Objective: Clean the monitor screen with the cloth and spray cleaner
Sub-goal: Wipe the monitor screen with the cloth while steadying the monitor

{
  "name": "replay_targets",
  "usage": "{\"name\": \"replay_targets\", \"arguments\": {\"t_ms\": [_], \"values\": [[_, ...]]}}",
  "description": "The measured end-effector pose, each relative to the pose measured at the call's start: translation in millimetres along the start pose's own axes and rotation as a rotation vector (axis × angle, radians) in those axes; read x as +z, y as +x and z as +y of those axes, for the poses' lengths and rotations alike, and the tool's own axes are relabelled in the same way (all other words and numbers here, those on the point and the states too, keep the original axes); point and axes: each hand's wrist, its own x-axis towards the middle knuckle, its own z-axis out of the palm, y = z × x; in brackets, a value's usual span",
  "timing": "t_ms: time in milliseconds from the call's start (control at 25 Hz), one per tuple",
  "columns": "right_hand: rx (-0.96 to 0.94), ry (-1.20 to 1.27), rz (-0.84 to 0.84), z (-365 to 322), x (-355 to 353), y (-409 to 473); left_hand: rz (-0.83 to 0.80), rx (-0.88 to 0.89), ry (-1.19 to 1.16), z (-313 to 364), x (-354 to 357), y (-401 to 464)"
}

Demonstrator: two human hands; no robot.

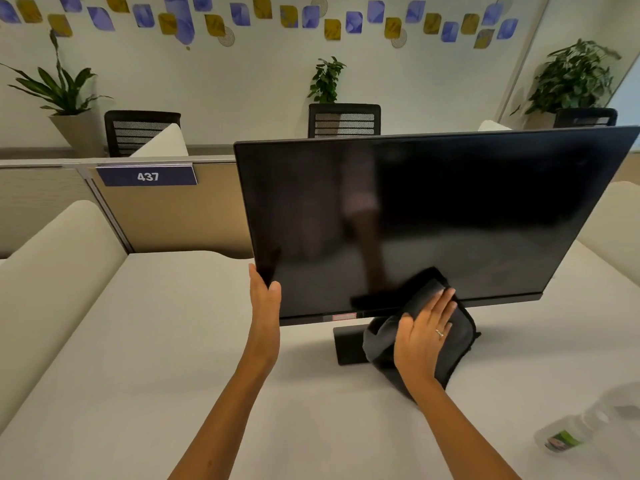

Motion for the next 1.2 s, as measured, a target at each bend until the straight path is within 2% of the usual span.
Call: {"name": "replay_targets", "arguments": {"t_ms": [120, 240, 320, 520, 640, 800, 920, 1080, 1200], "values": [[0.021, 0.156, 0.044, -10.8, -2.4, 8.4, 0.027, -0.021, 0.011, 0.5, 3.5, -1.4], [-0.074, 0.222, 0.084, -32.1, -9.5, 13.6, 0.058, -0.010, 0.028, 1.3, 6.3, -1.7], [-0.215, 0.161, 0.090, -49.9, -13.2, 11.9, 0.083, -0.006, 0.026, 2.3, 7.4, -0.6], [-0.748, -0.128, 0.011, -63.1, 10.7, -16.9, 0.172, 0.045, 0.033, 2.1, 18.3, -2.2], [-0.840, -0.242, -0.041, -26.8, 20.3, -24.2, 0.202, 0.050, 0.028, -0.2, 23.1, -3.4], [-0.733, -0.223, -0.012, 11.1, 12.8, -7.5, 0.222, 0.050, 0.039, 0.9, 26.0, -2.1], [-0.505, -0.115, -0.011, 23.0, 0.4, 7.8, 0.245, 0.044, 0.049, 0.7, 28.9, -2.2], [-0.093, 0.224, 0.055, 34.4, -21.8, 38.1, 0.272, 0.050, 0.047, 3.9, 33.7, -3.6], [0.076, 0.452, 0.132, 28.5, -41.0, 69.3, 0.279, 0.037, 0.045, 5.4, 36.4, -5.7]]}}
